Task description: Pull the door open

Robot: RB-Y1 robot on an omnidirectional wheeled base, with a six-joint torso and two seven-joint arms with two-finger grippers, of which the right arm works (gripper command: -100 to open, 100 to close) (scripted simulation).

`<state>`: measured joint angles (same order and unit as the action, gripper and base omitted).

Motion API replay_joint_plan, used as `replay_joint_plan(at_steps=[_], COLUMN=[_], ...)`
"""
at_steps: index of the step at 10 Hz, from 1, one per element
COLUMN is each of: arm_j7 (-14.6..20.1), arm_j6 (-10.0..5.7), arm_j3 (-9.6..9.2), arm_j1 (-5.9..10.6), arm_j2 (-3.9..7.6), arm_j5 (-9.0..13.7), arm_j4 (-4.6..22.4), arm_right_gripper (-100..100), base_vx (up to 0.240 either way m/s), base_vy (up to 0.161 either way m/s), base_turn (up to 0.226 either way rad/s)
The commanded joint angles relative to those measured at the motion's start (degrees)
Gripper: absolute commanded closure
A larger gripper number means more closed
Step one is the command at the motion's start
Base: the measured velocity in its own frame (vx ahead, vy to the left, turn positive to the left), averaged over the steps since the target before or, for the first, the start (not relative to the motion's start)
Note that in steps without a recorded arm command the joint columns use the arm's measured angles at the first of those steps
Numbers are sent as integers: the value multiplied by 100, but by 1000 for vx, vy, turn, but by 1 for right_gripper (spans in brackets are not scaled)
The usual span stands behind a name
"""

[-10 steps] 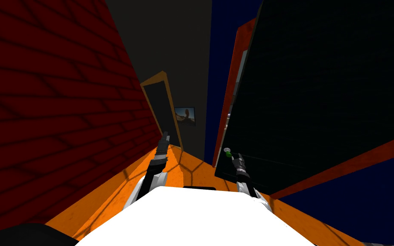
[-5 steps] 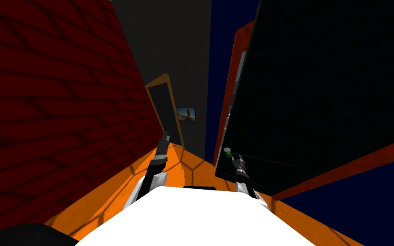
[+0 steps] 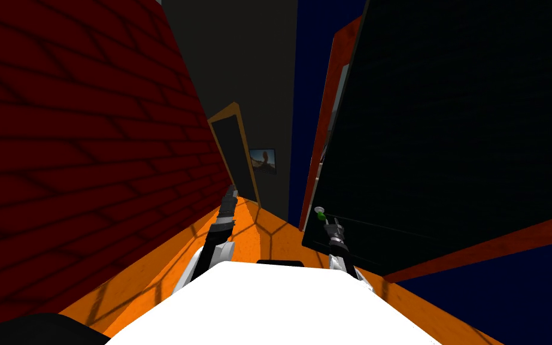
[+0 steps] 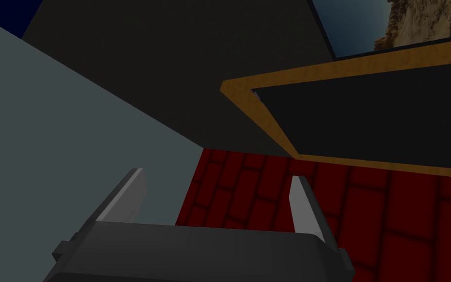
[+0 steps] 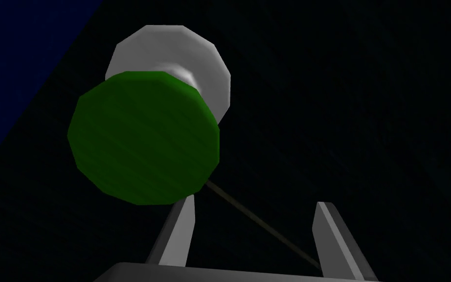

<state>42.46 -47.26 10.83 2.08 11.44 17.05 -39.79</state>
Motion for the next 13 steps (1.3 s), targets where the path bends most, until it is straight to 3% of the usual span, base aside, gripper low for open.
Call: replay_joint_plan(at_steps=[1, 3, 8, 10, 13], arm_j7=[286, 326, 1125, 1155, 1548], arm_j6=[-13, -13, -6, -6, -4], arm_j3=[-112, -112, -119, -119, -123], arm_j1=[104, 104, 145, 145, 164], arm_j2=[-195, -195, -365, -365, -447], arm_j5=[117, 117, 557, 557, 765], arm_j4=[13, 13, -37, -37, -61], arm_right_gripper=[-100, -100, -100, -100, -100], base_vx=[-88, -48, -64, -39, -46], base_vy=[-24, -15, -23, -13, -11], base_turn=[108, 45, 101, 29, 73])
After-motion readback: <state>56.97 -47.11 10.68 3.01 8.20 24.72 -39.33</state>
